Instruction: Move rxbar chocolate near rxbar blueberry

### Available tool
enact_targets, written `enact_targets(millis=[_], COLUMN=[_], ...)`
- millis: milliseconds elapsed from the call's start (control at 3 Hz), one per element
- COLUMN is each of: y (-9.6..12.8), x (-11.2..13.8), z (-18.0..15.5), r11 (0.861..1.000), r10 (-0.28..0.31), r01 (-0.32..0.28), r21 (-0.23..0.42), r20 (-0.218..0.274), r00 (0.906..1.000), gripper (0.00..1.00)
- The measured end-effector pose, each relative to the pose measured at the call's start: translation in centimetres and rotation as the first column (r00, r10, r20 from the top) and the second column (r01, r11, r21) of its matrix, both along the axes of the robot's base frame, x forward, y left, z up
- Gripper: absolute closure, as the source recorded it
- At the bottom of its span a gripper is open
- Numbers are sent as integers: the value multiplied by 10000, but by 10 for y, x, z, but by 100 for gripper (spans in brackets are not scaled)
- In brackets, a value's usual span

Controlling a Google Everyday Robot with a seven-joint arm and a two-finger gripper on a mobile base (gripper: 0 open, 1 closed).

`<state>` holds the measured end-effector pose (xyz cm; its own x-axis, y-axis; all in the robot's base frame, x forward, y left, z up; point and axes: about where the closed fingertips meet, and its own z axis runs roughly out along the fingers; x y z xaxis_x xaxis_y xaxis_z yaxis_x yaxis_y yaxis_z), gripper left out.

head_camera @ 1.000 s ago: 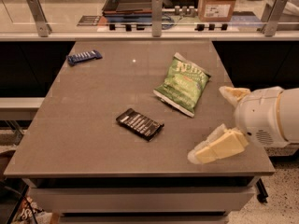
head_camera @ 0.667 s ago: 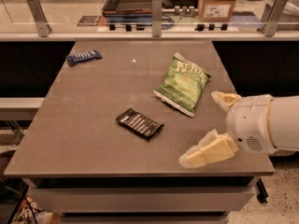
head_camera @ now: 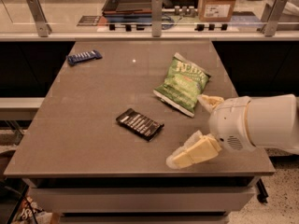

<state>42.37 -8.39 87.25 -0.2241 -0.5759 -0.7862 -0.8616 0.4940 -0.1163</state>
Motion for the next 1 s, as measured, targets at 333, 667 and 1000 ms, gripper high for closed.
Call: enact_targets(millis=[333,667,1000], y=[17,36,52], x=[0,2,8], z=[-13,-27,-37], r11=[9997,9973,9904], r10=[50,-179,-442], r01=[-49,178,416], r21=[231,706,1318], r20=[-40,17,174], r00=[10000,9998,9989], gripper=[0,0,0])
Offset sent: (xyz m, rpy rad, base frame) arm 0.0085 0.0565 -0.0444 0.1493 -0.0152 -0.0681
